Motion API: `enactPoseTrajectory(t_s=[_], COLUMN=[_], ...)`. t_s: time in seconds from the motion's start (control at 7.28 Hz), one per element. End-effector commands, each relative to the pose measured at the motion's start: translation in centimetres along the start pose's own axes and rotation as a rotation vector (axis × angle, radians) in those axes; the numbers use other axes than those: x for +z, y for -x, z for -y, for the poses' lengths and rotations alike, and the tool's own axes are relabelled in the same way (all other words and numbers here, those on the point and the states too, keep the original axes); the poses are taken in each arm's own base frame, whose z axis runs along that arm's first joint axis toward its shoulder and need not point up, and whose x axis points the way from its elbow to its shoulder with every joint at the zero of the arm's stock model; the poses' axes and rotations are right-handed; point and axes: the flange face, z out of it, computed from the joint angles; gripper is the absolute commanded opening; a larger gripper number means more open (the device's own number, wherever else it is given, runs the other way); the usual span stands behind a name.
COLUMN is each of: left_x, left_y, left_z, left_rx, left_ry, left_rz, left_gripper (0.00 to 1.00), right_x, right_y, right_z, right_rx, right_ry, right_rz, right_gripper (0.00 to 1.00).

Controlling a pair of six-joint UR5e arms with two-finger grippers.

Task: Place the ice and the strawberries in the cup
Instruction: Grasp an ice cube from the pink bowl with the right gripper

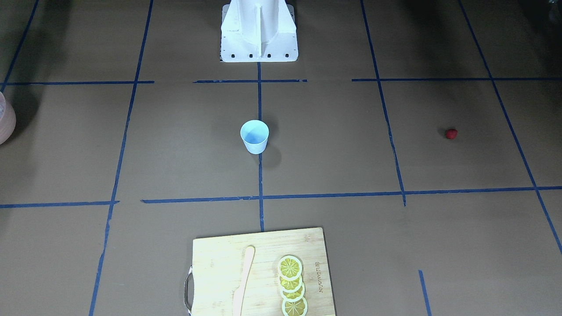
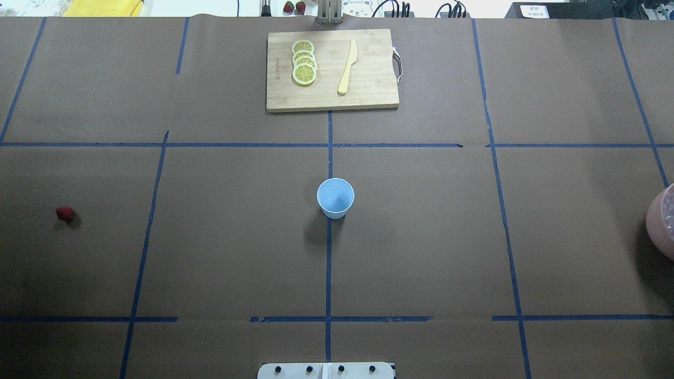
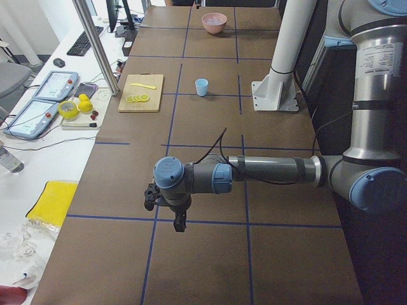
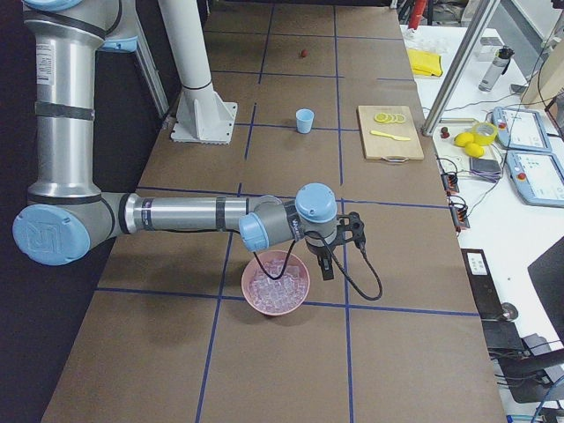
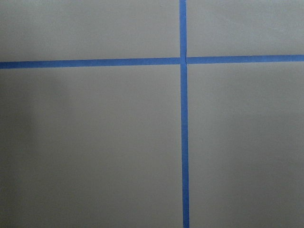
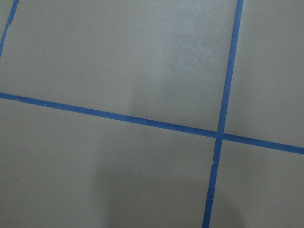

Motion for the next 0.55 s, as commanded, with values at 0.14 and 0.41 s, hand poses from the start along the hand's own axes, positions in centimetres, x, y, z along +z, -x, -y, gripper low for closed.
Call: enactPoseTrajectory(t_s=[0.14,0.41], left_x=[-0.1,-0.1], left_y=[-0.1,-0.1], left_z=[0.0,0.0], left_rx=[0.001,0.003], left_ry=[-0.001,-0.001], left_rz=[0.0,0.0], left_gripper=[1.0,1.0], right_x=[2.6,3.8], right_y=[5.2,4.4], right_z=[-3.1,-5.7], right_rx=[-0.131,-0.154], right_ry=[0.069,0.119], right_rz=[-0.033,-0.031], right_gripper=[0.98,0.98])
